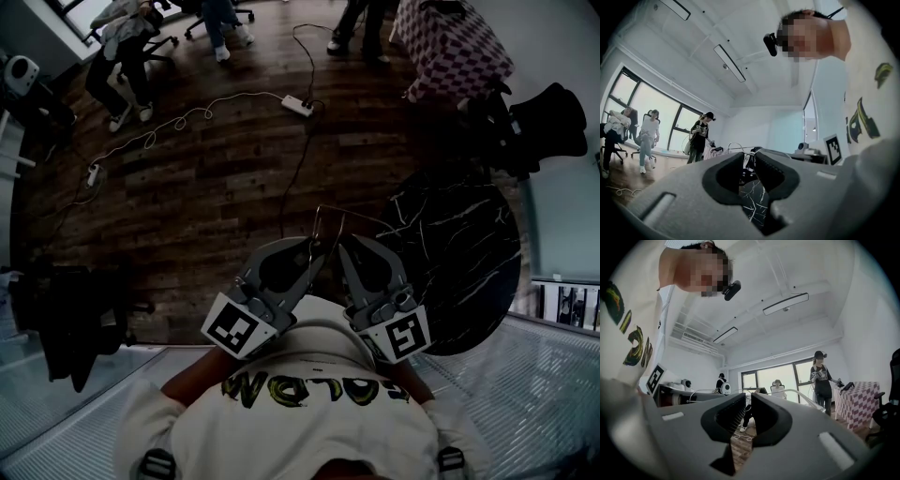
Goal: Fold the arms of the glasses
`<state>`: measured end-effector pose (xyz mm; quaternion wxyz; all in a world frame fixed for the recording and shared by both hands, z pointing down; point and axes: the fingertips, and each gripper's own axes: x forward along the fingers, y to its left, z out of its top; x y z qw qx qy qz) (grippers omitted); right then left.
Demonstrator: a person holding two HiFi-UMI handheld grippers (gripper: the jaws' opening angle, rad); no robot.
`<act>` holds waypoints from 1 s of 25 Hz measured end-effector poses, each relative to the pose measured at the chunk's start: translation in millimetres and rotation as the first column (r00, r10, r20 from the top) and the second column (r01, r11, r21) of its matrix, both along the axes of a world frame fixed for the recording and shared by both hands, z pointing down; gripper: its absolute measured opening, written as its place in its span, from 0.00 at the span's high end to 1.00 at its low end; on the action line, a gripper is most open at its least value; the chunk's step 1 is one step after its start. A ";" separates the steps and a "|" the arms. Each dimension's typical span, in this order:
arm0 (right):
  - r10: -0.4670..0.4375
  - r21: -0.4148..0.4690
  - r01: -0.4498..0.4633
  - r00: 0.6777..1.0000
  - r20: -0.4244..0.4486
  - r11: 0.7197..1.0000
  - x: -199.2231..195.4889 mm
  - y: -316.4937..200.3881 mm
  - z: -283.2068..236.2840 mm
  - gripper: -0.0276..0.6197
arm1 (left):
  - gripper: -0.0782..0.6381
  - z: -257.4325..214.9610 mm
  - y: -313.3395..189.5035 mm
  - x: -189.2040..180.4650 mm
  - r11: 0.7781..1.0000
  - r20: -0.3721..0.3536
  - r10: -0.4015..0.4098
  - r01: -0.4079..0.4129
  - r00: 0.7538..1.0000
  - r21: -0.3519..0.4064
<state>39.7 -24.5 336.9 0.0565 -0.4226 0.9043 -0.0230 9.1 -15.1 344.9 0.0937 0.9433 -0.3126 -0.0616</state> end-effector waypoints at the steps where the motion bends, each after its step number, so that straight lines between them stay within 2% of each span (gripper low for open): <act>1: -0.004 -0.008 0.004 1.000 0.005 1.000 -1.1 0.3 -0.3 0.90 | 0.78 -0.3 0.2 0.8 1.000 0.000 0.003 -0.003 1.000 0.002; 7: -0.011 -0.015 0.011 1.000 0.002 1.000 -2.5 -0.7 0.9 0.90 | 0.78 -0.6 1.2 4.5 1.000 -0.002 0.025 -0.025 1.000 0.001; 13: 0.001 -0.015 0.000 1.000 0.009 1.000 0.0 -0.4 -3.1 0.90 | 0.78 2.4 -2.8 -4.2 1.000 0.010 0.004 -0.004 1.000 -0.002; 20: 0.062 0.001 -0.062 0.998 -0.033 0.998 25.5 -6.3 4.5 0.90 | 0.78 1.6 -20.3 -26.9 0.998 0.016 -0.065 0.065 0.998 0.000; 25: 0.127 0.001 -0.127 0.990 -0.055 0.992 50.1 -14.7 9.8 0.90 | 0.78 7.7 -25.5 -39.7 0.997 0.006 -0.080 0.080 0.997 -0.014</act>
